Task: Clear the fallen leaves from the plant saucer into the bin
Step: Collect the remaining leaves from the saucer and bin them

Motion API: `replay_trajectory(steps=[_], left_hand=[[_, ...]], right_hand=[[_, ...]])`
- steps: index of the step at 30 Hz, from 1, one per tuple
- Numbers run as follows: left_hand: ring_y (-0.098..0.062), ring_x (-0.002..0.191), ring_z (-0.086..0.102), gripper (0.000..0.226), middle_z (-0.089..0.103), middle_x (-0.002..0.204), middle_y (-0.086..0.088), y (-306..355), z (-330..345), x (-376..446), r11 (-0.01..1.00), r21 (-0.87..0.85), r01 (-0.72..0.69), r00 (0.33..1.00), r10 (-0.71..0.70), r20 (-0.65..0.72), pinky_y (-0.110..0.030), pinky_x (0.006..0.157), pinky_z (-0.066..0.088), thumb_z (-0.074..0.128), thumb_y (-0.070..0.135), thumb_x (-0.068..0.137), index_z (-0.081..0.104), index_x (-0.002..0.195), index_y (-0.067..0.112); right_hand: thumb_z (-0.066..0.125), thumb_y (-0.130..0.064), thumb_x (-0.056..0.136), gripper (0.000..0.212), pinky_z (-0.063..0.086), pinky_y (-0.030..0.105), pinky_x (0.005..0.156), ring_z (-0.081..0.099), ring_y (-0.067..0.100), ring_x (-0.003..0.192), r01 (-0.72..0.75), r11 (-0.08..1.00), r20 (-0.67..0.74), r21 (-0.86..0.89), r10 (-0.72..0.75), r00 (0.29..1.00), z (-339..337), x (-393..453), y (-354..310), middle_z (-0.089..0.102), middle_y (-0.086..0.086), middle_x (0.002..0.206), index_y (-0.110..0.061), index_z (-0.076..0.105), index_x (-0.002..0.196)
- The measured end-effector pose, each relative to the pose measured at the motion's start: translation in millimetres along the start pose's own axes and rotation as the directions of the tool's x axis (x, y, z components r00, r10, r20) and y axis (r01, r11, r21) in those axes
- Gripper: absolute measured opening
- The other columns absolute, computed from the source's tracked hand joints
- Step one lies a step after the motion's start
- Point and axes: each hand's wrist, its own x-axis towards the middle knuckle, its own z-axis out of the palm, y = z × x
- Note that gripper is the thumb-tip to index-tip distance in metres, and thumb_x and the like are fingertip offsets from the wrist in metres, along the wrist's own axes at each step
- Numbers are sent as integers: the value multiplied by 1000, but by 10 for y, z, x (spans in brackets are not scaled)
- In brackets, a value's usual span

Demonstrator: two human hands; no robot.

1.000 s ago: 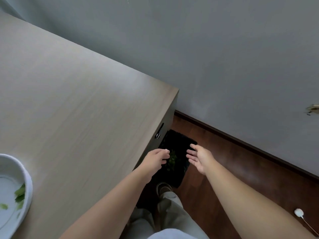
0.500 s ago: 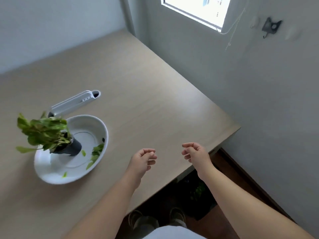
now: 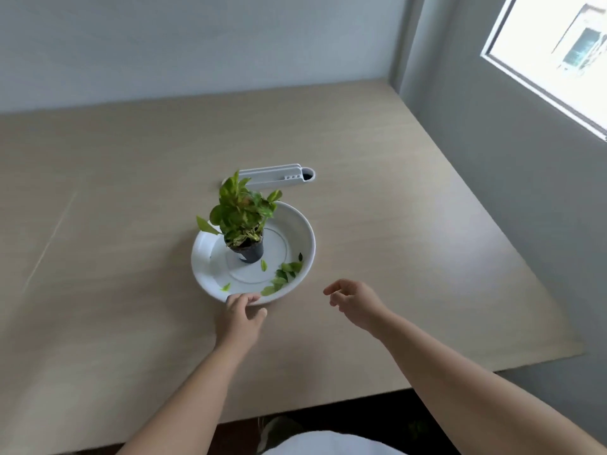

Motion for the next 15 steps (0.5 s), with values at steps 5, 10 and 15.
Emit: replay_trajectory(steps=[5, 10, 15], left_hand=[[-13, 104, 50, 26, 44, 110, 0, -245, -154, 139, 984, -172, -56, 979, 87, 182, -24, 103, 37, 62, 12, 91, 68, 115, 21], [-12, 108, 43, 26, 42, 111, 10, -373, -352, 281, 994, -73, -79, 952, 97, 289, -31, 107, 35, 58, 25, 94, 65, 117, 36], [-20, 125, 23, 25, 39, 131, 32, -580, -649, 321, 929, 366, -51, 999, 41, 35, -40, 103, 21, 48, 43, 94, 60, 106, 62]], right_hand=[[51, -29, 91, 27, 47, 28, 84, 58, 21, 100, 162, 899, 42, -406, -159, 986, 202, 309, -260, 59, 0, 114, -31, 64, 115], [45, -39, 92, 48, 23, 43, 113, 20, 27, 140, 309, 550, 208, -776, -239, 949, 381, 451, -352, 18, -4, 158, -41, 38, 139], [43, -33, 93, 61, 9, 42, 117, 7, 26, 146, 408, 421, 337, -810, -235, 912, 586, 411, -304, 3, -6, 162, -49, 16, 145]])
